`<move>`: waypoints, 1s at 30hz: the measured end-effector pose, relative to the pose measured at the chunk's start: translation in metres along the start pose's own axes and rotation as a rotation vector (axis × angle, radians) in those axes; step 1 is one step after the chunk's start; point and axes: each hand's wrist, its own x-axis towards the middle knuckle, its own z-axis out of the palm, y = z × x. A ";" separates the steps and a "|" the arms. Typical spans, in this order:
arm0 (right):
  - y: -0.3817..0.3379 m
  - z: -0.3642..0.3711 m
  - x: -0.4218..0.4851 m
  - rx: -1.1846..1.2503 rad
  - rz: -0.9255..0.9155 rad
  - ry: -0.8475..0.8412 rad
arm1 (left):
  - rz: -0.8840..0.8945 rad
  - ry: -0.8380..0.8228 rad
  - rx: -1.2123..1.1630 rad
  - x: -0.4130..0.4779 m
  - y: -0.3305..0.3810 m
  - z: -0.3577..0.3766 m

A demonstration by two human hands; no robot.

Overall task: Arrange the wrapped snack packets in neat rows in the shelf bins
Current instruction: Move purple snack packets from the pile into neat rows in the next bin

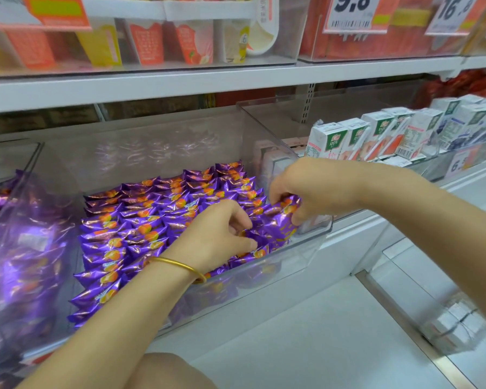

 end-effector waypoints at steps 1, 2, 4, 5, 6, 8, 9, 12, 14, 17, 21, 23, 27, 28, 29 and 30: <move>-0.003 0.000 0.001 -0.075 0.002 -0.037 | 0.036 -0.047 0.075 0.000 0.000 -0.001; -0.006 0.001 0.002 -0.143 0.003 -0.072 | 0.059 -0.098 0.129 -0.001 0.000 -0.002; -0.012 0.004 0.007 -0.238 0.013 -0.126 | 0.065 -0.164 0.198 -0.001 -0.001 -0.001; -0.014 0.006 0.010 -0.270 0.012 -0.138 | 0.056 -0.179 0.215 0.000 -0.002 0.000; -0.015 0.009 0.013 -0.292 0.007 -0.142 | 0.045 -0.189 0.223 0.000 -0.002 0.000; -0.015 0.017 0.019 -0.314 -0.014 -0.154 | 0.029 -0.202 0.230 -0.001 -0.003 -0.001; -0.015 0.021 0.021 -0.317 -0.026 -0.164 | 0.023 -0.207 0.232 -0.001 -0.003 -0.001; -0.016 0.031 0.026 -0.300 -0.051 -0.174 | 0.016 -0.208 0.238 -0.003 -0.002 -0.003; -0.015 0.030 0.026 -0.271 -0.077 -0.177 | 0.017 -0.206 0.250 -0.003 -0.003 -0.003; -0.010 0.021 0.022 -0.124 -0.066 -0.209 | 0.010 -0.206 0.233 -0.002 -0.004 -0.003; -0.006 0.016 0.020 0.065 -0.066 -0.194 | 0.000 -0.215 0.182 -0.001 -0.005 -0.003; -0.007 0.021 0.023 0.045 -0.042 -0.231 | -0.004 -0.213 0.164 -0.001 -0.005 -0.003; -0.011 0.035 0.028 -0.125 -0.018 -0.230 | -0.005 -0.185 0.113 -0.002 -0.005 -0.005; -0.012 0.039 0.029 -0.182 -0.019 -0.230 | -0.008 -0.175 0.098 -0.002 -0.005 -0.007; -0.013 0.040 0.029 -0.217 -0.011 -0.223 | -0.012 -0.167 0.086 -0.003 -0.004 -0.008; -0.014 0.039 0.030 -0.236 -0.002 -0.226 | -0.016 -0.157 0.074 -0.004 -0.004 -0.010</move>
